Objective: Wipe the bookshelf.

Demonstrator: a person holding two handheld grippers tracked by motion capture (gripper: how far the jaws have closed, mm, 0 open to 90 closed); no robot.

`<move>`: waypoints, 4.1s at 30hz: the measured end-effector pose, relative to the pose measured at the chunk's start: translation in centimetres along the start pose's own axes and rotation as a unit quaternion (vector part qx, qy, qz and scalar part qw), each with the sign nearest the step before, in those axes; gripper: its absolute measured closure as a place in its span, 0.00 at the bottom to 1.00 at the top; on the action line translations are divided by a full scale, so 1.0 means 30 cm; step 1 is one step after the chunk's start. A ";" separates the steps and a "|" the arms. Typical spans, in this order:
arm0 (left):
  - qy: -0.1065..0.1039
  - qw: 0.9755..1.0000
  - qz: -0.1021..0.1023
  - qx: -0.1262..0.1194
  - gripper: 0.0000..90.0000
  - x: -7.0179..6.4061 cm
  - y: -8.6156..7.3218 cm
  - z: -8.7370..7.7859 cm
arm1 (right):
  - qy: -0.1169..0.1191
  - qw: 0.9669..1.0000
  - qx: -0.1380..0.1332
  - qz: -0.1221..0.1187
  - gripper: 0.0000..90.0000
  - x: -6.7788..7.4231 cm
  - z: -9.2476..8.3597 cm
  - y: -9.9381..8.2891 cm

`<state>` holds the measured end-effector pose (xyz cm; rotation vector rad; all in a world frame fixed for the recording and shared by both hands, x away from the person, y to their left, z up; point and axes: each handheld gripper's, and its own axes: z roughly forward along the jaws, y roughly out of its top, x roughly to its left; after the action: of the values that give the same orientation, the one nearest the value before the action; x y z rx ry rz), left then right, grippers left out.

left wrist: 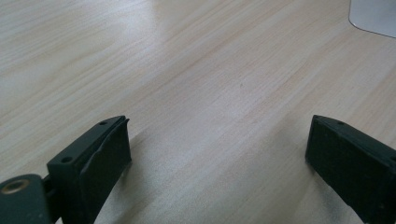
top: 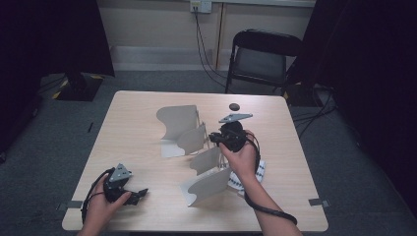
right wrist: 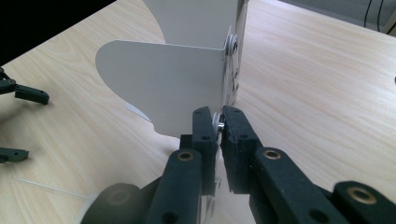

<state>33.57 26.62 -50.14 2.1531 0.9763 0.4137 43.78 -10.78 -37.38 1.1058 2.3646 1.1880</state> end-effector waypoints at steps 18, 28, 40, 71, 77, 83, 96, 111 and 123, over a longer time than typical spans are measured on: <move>0.000 1.000 -0.001 0.000 0.07 0.000 0.000 0.000 | 0.009 0.999 -0.028 0.020 0.50 -0.087 -0.089 -0.050; 0.001 1.000 0.001 0.002 0.06 0.000 0.002 0.002 | -0.029 0.999 0.033 0.011 0.45 -0.184 -0.055 -0.219; 0.002 1.000 0.004 0.003 0.06 0.001 0.004 0.003 | -0.063 0.994 0.092 0.012 0.40 -0.262 -0.002 -0.414; 0.000 1.000 0.000 0.004 0.04 -0.002 0.007 0.007 | -0.051 0.997 0.060 0.020 0.91 -0.259 -0.118 -0.310; 0.000 1.000 0.000 0.004 0.04 -0.002 0.007 0.007 | -0.049 0.998 0.048 0.013 0.91 -0.258 -0.169 -0.210; 0.000 1.000 0.000 0.005 0.04 -0.002 0.007 0.007 | -0.048 0.998 0.032 0.000 0.91 -0.250 -0.226 -0.096; -0.001 1.000 0.001 0.005 0.04 -0.002 0.007 0.008 | -0.030 0.998 0.007 -0.060 0.91 -0.154 -0.264 0.151; -0.003 1.000 -0.004 0.003 0.03 -0.005 0.008 0.011 | 0.029 0.994 -0.022 -0.098 0.91 0.040 -0.200 0.312; -0.003 1.000 -0.001 0.005 0.02 -0.005 0.010 0.013 | 0.092 0.986 -0.013 -0.141 0.91 0.251 -0.087 0.378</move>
<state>33.84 26.18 -50.20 2.1604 0.9777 0.4017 43.13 -2.51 -26.27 0.6482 2.5282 1.2578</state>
